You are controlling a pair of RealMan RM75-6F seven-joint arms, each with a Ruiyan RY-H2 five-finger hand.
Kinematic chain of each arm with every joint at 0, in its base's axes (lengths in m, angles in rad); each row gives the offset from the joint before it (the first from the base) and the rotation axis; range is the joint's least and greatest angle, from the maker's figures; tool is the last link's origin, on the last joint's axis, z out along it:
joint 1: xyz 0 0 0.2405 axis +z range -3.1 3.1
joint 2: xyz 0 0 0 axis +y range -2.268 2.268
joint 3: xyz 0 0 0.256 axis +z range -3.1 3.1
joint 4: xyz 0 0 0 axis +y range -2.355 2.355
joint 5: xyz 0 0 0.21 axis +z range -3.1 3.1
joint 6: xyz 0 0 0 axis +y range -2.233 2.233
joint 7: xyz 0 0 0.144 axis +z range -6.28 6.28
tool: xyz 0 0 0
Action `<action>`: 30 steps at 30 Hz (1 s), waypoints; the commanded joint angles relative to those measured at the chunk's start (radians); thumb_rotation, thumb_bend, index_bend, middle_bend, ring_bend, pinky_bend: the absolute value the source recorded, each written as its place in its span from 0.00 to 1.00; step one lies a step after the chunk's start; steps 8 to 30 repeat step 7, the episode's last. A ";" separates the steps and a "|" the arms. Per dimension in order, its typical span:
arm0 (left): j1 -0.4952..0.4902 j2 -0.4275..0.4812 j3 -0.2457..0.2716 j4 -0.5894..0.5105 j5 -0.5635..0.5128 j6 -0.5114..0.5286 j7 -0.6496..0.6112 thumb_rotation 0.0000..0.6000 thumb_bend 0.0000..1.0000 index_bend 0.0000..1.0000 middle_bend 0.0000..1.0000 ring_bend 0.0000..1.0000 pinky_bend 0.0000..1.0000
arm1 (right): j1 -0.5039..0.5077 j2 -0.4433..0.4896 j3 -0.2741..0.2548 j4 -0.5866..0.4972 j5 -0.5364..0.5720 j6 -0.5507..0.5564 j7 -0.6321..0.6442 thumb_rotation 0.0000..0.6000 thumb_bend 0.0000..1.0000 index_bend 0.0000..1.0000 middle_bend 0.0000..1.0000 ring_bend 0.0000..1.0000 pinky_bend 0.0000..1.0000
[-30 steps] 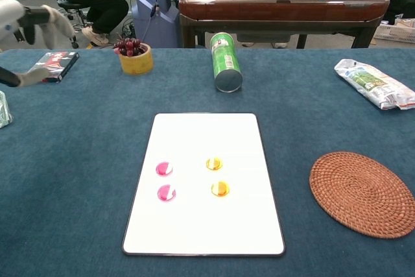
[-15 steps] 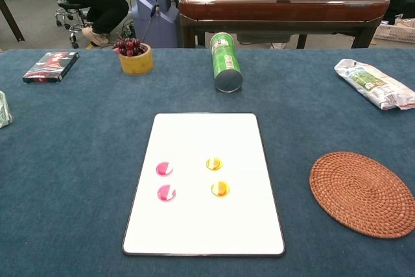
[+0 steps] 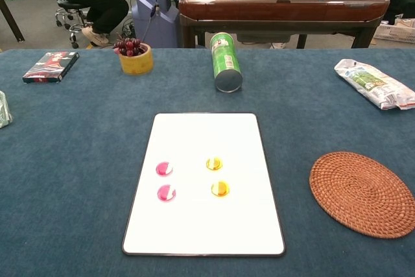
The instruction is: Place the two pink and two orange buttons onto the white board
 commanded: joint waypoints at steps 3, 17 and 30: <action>0.004 -0.018 -0.012 0.021 0.028 -0.040 0.016 1.00 0.34 0.37 0.42 0.44 0.63 | 0.003 0.002 0.004 0.002 0.010 -0.007 0.009 1.00 0.06 0.28 0.33 0.29 0.54; 0.011 -0.025 -0.027 0.030 0.032 -0.060 0.021 1.00 0.34 0.37 0.42 0.44 0.63 | 0.008 0.002 0.005 0.007 0.019 -0.019 0.014 1.00 0.06 0.28 0.33 0.29 0.54; 0.011 -0.025 -0.027 0.030 0.032 -0.060 0.021 1.00 0.34 0.37 0.42 0.44 0.63 | 0.008 0.002 0.005 0.007 0.019 -0.019 0.014 1.00 0.06 0.28 0.33 0.29 0.54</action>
